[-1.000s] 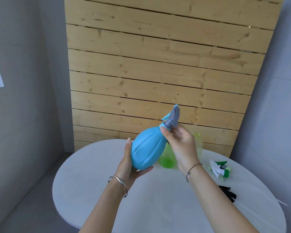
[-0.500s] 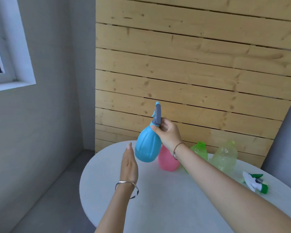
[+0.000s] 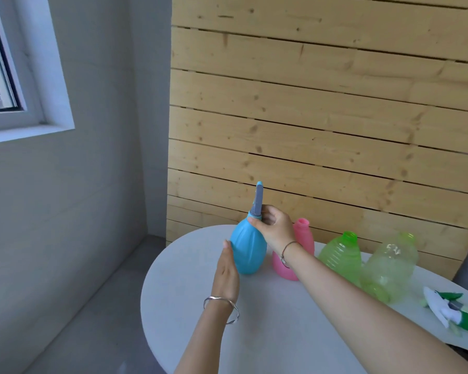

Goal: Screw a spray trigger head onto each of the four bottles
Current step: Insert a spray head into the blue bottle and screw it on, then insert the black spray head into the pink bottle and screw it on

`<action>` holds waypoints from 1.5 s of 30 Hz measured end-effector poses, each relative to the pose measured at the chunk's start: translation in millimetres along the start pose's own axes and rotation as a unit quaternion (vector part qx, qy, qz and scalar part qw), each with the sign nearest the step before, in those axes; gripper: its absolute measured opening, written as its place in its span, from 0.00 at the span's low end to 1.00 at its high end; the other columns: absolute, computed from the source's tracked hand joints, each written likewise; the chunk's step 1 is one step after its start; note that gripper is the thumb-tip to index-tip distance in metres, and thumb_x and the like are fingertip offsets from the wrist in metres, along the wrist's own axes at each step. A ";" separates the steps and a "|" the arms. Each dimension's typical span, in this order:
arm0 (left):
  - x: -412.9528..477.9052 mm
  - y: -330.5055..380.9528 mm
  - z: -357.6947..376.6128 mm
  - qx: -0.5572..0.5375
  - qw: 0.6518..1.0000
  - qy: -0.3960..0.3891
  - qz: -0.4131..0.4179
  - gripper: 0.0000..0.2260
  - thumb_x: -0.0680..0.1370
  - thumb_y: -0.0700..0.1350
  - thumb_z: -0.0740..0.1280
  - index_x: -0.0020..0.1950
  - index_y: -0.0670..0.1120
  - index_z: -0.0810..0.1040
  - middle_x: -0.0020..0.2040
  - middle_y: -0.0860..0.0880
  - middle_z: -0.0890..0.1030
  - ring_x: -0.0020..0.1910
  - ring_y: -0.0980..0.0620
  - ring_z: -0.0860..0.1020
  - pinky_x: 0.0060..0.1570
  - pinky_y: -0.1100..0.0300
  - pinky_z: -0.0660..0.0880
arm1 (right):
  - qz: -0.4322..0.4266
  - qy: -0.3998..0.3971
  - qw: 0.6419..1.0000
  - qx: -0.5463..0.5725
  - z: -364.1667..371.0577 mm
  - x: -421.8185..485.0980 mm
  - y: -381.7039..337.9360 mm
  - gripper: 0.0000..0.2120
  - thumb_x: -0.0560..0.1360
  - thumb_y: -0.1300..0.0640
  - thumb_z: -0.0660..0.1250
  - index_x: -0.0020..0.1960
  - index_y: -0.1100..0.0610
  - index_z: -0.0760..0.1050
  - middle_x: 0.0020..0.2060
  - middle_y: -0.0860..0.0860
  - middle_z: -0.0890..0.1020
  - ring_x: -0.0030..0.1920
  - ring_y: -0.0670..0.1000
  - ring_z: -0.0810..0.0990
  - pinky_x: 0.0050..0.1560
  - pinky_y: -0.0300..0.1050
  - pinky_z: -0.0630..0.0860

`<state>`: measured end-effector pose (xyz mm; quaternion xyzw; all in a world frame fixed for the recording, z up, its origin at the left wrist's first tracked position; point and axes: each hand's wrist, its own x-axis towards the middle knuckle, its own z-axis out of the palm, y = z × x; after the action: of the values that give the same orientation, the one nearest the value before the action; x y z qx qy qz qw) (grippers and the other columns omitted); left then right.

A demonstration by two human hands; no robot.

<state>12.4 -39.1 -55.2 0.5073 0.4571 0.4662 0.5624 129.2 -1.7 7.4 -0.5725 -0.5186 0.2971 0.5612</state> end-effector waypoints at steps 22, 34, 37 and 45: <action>-0.1 -5.5 7.6 0.061 0.995 -0.006 0.081 0.23 0.82 0.53 0.48 0.77 0.51 0.53 0.77 0.54 0.57 0.76 0.56 0.53 0.75 0.59 0.49 | -0.142 0.080 0.938 -0.305 -68.6 -8.3 -20.8 0.15 0.72 0.59 0.69 0.59 0.54 0.77 0.59 0.52 0.81 0.59 0.53 0.78 0.57 0.41 0.69; -0.5 -1.9 9.6 0.076 0.995 0.001 0.072 0.25 0.81 0.54 0.48 0.77 0.49 0.52 0.78 0.53 0.55 0.77 0.55 0.51 0.76 0.53 0.49 | -0.033 0.036 0.961 -0.272 -98.1 -12.0 -8.1 0.14 0.70 0.61 0.72 0.56 0.59 0.80 0.52 0.56 0.84 0.52 0.52 0.82 0.59 0.48 0.76; -3.8 2.5 9.6 0.093 0.993 0.011 0.077 0.26 0.80 0.56 0.49 0.77 0.49 0.52 0.78 0.51 0.55 0.77 0.54 0.51 0.76 0.53 0.50 | -0.041 0.043 0.964 -0.260 -98.9 -19.7 -9.7 0.12 0.69 0.63 0.73 0.52 0.58 0.80 0.49 0.55 0.84 0.50 0.52 0.82 0.56 0.46 0.77; -28.5 28.1 26.0 0.134 0.974 0.068 0.169 0.26 0.78 0.57 0.58 0.75 0.51 0.59 0.76 0.52 0.59 0.76 0.55 0.53 0.70 0.62 0.53 | -0.067 0.067 0.976 -0.197 -120.0 -56.6 -26.0 0.09 0.66 0.60 0.76 0.45 0.52 0.79 0.42 0.49 0.83 0.44 0.48 0.82 0.48 0.37 0.76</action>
<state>32.2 -69.6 -24.2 0.6148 0.4606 0.5225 0.3699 216.9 -98.7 41.6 -0.6545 -0.5654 0.1122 0.4893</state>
